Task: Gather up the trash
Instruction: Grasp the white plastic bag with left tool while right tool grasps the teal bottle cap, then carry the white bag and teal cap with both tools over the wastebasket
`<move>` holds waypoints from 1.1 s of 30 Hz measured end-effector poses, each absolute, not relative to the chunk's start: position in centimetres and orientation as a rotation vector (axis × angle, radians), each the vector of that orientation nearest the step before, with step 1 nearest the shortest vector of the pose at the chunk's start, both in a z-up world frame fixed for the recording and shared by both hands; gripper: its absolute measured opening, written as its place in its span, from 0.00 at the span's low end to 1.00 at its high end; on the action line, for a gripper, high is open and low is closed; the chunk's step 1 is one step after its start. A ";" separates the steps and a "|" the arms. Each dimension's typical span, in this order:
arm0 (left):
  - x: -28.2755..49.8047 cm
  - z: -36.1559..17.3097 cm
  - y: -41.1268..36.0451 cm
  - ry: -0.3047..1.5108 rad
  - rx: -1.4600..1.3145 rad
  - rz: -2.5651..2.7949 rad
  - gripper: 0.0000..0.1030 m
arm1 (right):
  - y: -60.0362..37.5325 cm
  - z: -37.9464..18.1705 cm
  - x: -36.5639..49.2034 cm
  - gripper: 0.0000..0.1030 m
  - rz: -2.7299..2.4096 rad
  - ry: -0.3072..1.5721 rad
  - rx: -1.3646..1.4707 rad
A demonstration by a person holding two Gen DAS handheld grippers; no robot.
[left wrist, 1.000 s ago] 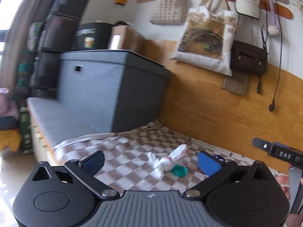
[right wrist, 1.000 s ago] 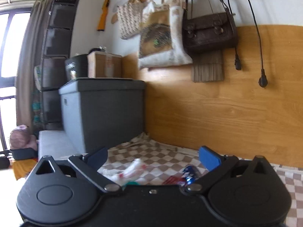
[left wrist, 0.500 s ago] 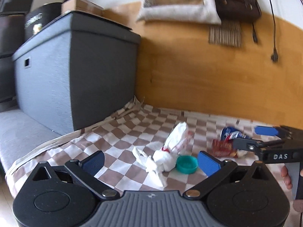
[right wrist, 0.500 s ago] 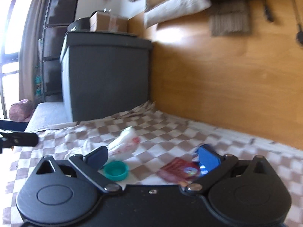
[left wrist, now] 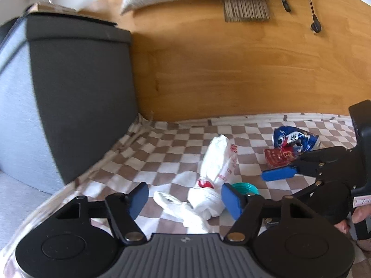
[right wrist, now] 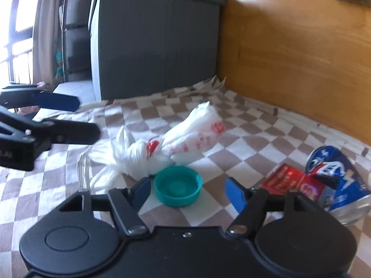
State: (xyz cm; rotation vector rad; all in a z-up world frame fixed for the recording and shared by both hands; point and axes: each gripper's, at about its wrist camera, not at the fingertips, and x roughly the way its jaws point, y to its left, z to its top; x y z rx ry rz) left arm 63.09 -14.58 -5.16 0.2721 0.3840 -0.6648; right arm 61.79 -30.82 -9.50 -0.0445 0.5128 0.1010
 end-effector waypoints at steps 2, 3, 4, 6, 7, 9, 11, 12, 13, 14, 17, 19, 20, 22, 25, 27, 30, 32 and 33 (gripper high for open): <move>63.6 -5.4 -15.4 0.409 0.295 -0.695 0.66 | -30.9 -9.6 62.2 0.58 0.119 0.525 -0.025; 63.9 -5.6 -15.9 0.425 0.320 -0.706 0.66 | -31.0 -9.7 62.4 0.55 0.121 0.531 -0.016; 64.2 -5.8 -16.4 0.447 0.351 -0.712 0.66 | -31.1 -9.8 62.5 0.50 0.131 0.538 -0.008; 64.5 -6.2 -17.3 0.474 0.401 -0.722 0.66 | -31.4 -9.9 62.6 0.47 0.157 0.541 0.017; 64.6 -6.4 -17.6 0.481 0.417 -0.728 0.66 | -31.8 -9.9 62.5 0.47 0.161 0.538 0.039; 65.1 -6.5 -18.1 0.498 0.436 -0.729 0.66 | -32.4 -9.9 62.3 0.47 0.152 0.523 0.076; 65.6 -6.7 -18.7 0.510 0.460 -0.729 0.66 | -33.1 -9.7 61.8 0.47 0.145 0.495 0.111; 65.8 -6.8 -19.1 0.516 0.477 -0.726 0.66 | -33.3 -9.6 61.4 0.47 0.134 0.484 0.115; 66.0 -7.0 -19.6 0.523 0.498 -0.723 0.66 | -33.5 -9.5 61.1 0.47 0.129 0.473 0.116; 66.2 -7.3 -20.1 0.531 0.519 -0.723 0.66 | -33.7 -9.4 60.8 0.47 0.133 0.463 0.119; 66.9 -8.0 -21.4 0.563 0.535 -0.723 0.66 | -33.8 -9.1 60.3 0.47 0.115 0.448 0.080; 67.3 -8.5 -22.2 0.587 0.544 -0.719 0.65 | -33.9 -9.0 60.4 0.47 0.115 0.452 0.070; 67.4 -8.8 -22.5 0.595 0.547 -0.714 0.65 | -34.0 -9.0 60.4 0.47 0.115 0.455 0.073; 67.6 -8.9 -22.6 0.592 0.516 -0.704 0.53 | -34.3 -9.0 60.5 0.47 0.107 0.465 0.084; 67.4 -9.1 -22.7 0.580 0.493 -0.665 0.49 | -34.9 -9.0 60.6 0.47 0.108 0.477 0.114; 67.0 -9.2 -22.5 0.573 0.466 -0.643 0.49 | -35.1 -9.2 60.6 0.47 0.100 0.488 0.119; 66.3 -9.4 -21.8 0.567 0.414 -0.600 0.49 | -35.2 -9.2 60.6 0.47 0.103 0.489 0.123; 65.8 -9.3 -21.1 0.570 0.364 -0.564 0.48 | -35.2 -9.2 60.6 0.47 0.105 0.486 0.124; 65.4 -9.2 -20.7 0.570 0.342 -0.546 0.48 | -35.3 -9.2 60.6 0.47 0.100 0.483 0.123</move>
